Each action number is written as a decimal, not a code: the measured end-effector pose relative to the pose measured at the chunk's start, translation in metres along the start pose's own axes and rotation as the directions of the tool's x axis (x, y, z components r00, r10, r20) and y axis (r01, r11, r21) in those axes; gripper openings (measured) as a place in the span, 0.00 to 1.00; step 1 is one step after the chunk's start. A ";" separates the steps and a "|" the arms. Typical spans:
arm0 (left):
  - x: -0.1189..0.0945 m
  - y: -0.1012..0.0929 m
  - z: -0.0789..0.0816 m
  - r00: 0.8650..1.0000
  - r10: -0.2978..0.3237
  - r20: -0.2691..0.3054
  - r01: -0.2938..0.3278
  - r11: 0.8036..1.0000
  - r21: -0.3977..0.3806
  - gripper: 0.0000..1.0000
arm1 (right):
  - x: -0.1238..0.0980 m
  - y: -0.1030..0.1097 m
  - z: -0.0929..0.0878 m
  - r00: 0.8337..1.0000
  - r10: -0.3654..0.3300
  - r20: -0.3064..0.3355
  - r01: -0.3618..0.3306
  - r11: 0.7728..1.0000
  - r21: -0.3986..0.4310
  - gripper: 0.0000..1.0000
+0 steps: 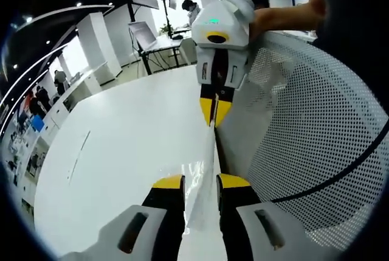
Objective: Open the resealable bag by pulling the two sides of the seal apart until the entire bag opening is separated and visibly accessible.
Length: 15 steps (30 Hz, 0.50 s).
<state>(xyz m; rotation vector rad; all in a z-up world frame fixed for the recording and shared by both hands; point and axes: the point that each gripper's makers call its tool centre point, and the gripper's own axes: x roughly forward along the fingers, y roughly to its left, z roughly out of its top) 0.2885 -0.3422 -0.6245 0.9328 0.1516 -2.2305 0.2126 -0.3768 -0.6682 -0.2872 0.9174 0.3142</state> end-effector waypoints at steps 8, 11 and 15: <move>0.013 0.009 0.009 1.000 0.010 -0.004 -0.011 0.998 -0.065 0.20 | 0.000 0.002 0.000 1.000 0.004 -0.005 -0.004 1.000 -0.023 0.00; 0.020 0.011 0.013 1.000 0.007 -0.016 -0.008 0.998 -0.069 0.20 | 0.000 0.003 0.001 1.000 0.001 -0.009 -0.001 0.999 -0.042 0.00; 0.031 0.011 0.016 0.999 -0.020 -0.032 0.017 0.996 -0.093 0.20 | -0.001 0.001 0.001 1.000 -0.004 -0.006 0.004 0.999 -0.050 0.00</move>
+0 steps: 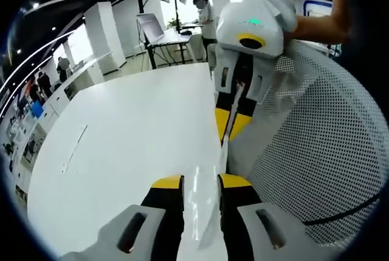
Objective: Open the resealable bag by pulling the two sides of the seal apart until the entire bag opening is separated and visibly accessible.
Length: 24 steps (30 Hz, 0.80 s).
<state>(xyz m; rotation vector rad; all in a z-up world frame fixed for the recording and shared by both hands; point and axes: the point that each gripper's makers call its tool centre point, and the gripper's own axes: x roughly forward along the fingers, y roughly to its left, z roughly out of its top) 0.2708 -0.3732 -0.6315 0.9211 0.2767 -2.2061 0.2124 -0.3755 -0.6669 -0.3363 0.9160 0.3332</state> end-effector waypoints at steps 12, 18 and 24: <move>0.012 -0.004 0.007 0.999 -0.030 0.013 0.030 0.998 -0.047 0.16 | 0.000 0.000 0.003 1.000 0.002 0.009 -0.002 1.000 -0.022 0.00; 0.018 -0.010 0.003 0.999 -0.052 0.002 0.052 0.998 -0.041 0.16 | 0.001 0.001 0.004 1.000 0.004 0.012 -0.004 1.000 -0.026 0.00; 0.022 -0.014 -0.003 0.998 -0.055 -0.019 0.055 0.998 -0.029 0.16 | 0.001 0.001 0.005 1.000 0.005 0.012 -0.005 0.999 -0.032 0.00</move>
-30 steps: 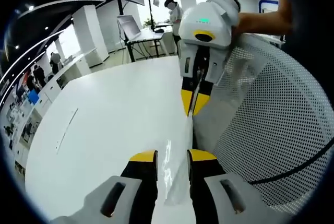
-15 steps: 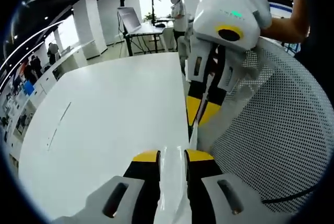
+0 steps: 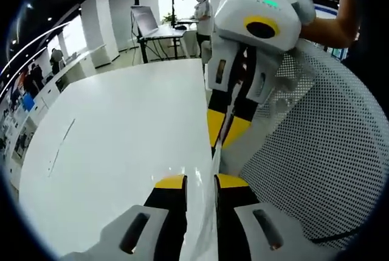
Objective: Open the resealable bag by pulling the two sides of the seal apart until the entire bag opening is separated and visibly accessible.
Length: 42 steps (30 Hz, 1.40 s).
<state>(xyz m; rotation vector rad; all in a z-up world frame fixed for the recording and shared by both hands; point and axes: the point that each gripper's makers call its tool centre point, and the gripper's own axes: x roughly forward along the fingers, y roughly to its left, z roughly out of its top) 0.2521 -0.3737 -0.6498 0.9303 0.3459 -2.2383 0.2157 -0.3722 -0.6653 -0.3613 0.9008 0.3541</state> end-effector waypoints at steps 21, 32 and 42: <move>0.004 -0.005 -0.031 0.991 -0.072 -0.113 0.066 0.997 -0.049 0.13 | -0.001 0.010 0.015 0.999 0.028 0.042 -0.022 0.991 -0.134 0.00; 0.005 -0.006 -0.040 0.981 -0.105 -0.162 0.104 0.994 -0.014 0.09 | -0.002 0.014 0.025 0.995 0.047 0.086 -0.032 0.986 -0.166 0.00; 0.012 -0.008 -0.045 0.979 -0.117 -0.169 0.117 0.993 -0.011 0.08 | -0.005 0.016 0.033 0.990 0.057 0.131 -0.036 0.986 -0.164 0.00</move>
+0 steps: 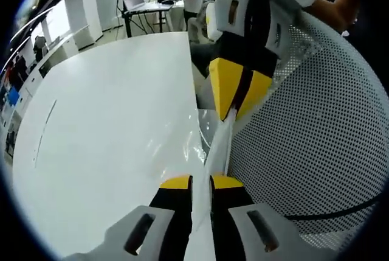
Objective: Open the resealable bag by pulling the two sides of the seal apart until the entire bag opening is separated and visibly accessible.
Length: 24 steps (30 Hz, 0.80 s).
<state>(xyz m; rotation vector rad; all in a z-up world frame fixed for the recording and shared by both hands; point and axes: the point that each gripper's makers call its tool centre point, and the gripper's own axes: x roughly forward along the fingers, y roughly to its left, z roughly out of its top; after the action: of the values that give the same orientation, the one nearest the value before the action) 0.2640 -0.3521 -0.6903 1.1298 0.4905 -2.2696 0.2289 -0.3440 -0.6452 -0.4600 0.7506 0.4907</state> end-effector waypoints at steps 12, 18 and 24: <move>-0.002 0.001 0.001 1.000 0.019 0.011 -0.018 0.997 -0.072 0.00 | -0.001 -0.008 -0.004 0.999 -0.038 -0.013 0.039 0.999 0.036 0.00; -0.009 0.007 0.009 0.998 0.060 0.028 -0.056 0.991 -0.125 0.00 | -0.004 -0.016 0.000 0.997 -0.079 0.020 0.077 0.994 0.077 0.06; -0.008 0.014 0.015 0.995 0.094 -0.009 -0.095 0.988 -0.120 0.00 | -0.008 -0.023 0.010 0.992 -0.117 0.055 0.114 0.992 0.055 0.07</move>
<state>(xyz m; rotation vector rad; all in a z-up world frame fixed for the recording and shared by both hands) 0.2672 -0.3685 -0.6760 1.0738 0.5552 -2.1278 0.2420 -0.3586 -0.6284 -0.4366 0.6749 0.3742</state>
